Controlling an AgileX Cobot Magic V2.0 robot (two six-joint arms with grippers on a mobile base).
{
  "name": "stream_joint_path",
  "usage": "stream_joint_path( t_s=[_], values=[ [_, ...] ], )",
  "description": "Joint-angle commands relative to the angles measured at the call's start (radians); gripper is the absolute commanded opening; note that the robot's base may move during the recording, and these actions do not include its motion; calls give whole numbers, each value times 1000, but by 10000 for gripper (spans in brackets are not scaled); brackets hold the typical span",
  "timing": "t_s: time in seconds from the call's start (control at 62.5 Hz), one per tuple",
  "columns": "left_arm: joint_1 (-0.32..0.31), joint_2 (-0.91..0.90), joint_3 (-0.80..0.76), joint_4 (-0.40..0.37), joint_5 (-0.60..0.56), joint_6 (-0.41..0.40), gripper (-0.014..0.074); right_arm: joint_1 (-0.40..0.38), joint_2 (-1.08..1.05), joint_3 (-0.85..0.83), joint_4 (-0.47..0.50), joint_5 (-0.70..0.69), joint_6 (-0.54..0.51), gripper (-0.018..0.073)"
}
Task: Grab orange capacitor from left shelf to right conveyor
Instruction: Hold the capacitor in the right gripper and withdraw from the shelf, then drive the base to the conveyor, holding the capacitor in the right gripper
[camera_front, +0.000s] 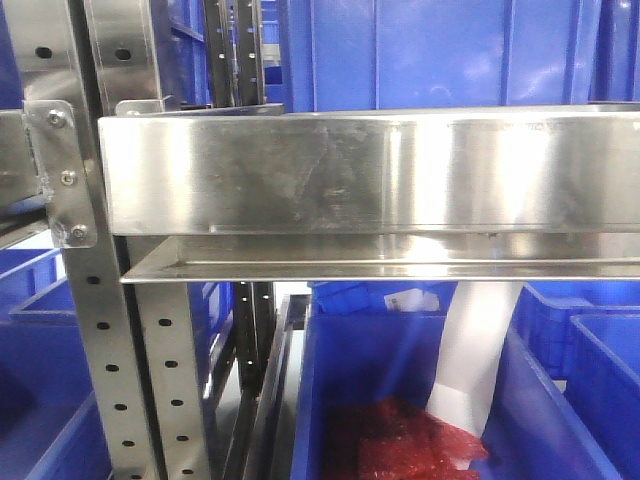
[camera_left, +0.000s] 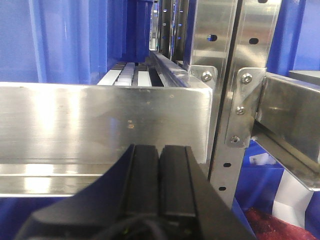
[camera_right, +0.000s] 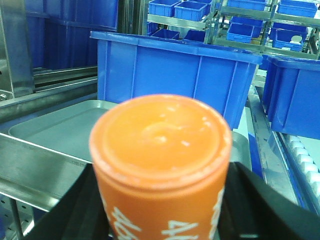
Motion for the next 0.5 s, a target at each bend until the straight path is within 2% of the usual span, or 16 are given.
stream_joint_path(
  t_s=[0.0, 0.48],
  values=[
    [-6, -12, -5, -3, -90, -2, -127, -6, 12, -30, -12, -86, 0, 92],
    [-4, -12, -5, -3, -90, -2, -127, -6, 12, -30, -12, -86, 0, 92]
  ],
)
